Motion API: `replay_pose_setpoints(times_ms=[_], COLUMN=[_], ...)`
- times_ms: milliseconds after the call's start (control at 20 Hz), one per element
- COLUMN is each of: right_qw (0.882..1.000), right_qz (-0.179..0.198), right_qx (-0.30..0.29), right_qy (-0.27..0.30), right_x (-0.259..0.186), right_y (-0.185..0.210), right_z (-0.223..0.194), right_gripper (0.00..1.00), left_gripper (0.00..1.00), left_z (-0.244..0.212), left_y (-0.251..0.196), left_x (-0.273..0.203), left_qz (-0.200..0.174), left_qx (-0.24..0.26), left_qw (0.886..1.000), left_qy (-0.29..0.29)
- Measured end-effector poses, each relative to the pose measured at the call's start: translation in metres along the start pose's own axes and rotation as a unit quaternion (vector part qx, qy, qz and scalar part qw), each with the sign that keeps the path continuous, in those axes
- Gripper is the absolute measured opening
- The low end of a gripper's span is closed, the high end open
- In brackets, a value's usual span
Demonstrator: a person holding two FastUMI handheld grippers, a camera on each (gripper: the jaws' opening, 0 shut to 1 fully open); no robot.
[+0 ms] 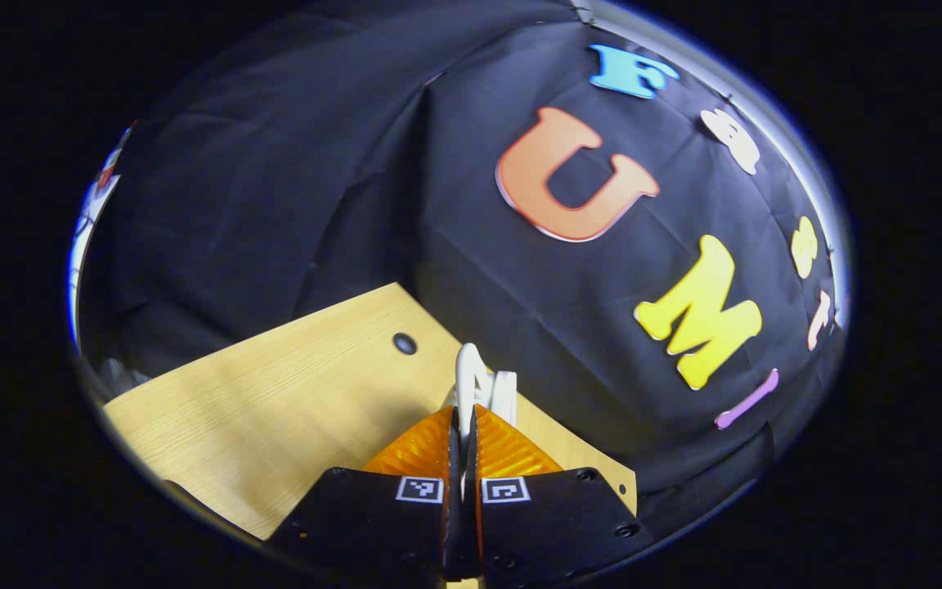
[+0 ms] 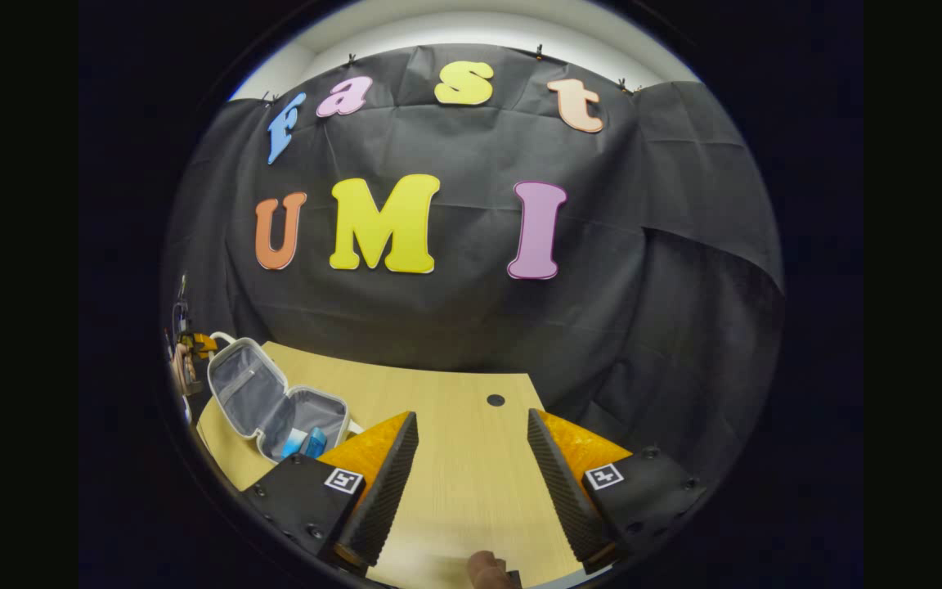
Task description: First open the suitcase, pack the skin care products into it, and then close the suitcase.
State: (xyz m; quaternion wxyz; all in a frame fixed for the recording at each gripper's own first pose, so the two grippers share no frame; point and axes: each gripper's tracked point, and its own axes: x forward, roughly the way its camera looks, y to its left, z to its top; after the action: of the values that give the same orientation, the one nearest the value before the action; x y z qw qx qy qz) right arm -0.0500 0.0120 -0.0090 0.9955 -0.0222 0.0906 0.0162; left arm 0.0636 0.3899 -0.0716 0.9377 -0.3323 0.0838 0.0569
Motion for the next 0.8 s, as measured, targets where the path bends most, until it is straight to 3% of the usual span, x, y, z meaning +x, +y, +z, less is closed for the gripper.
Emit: replay_pose_setpoints(times_ms=[200, 450, 800], right_qw=[1.0, 0.999, 0.999], right_qz=[0.016, 0.039, 0.049], right_qx=[-0.012, -0.02, -0.002], right_qy=[-0.012, -0.013, 0.006], right_x=[-0.002, -0.005, 0.001], right_y=[-0.013, -0.022, -0.04], right_z=[-0.001, -0.009, -0.028], right_gripper=[0.8, 0.77, 0.8], left_gripper=[0.03, 0.03, 0.03], left_z=[-0.011, -0.051, -0.138], left_y=[-0.065, -0.136, -0.202], left_x=[-0.008, -0.011, -0.016], left_qz=[-0.029, -0.055, -0.09], left_qx=[0.078, 0.171, 0.208], left_qw=[0.997, 0.984, 0.973], left_qy=[-0.008, -0.006, 0.035])
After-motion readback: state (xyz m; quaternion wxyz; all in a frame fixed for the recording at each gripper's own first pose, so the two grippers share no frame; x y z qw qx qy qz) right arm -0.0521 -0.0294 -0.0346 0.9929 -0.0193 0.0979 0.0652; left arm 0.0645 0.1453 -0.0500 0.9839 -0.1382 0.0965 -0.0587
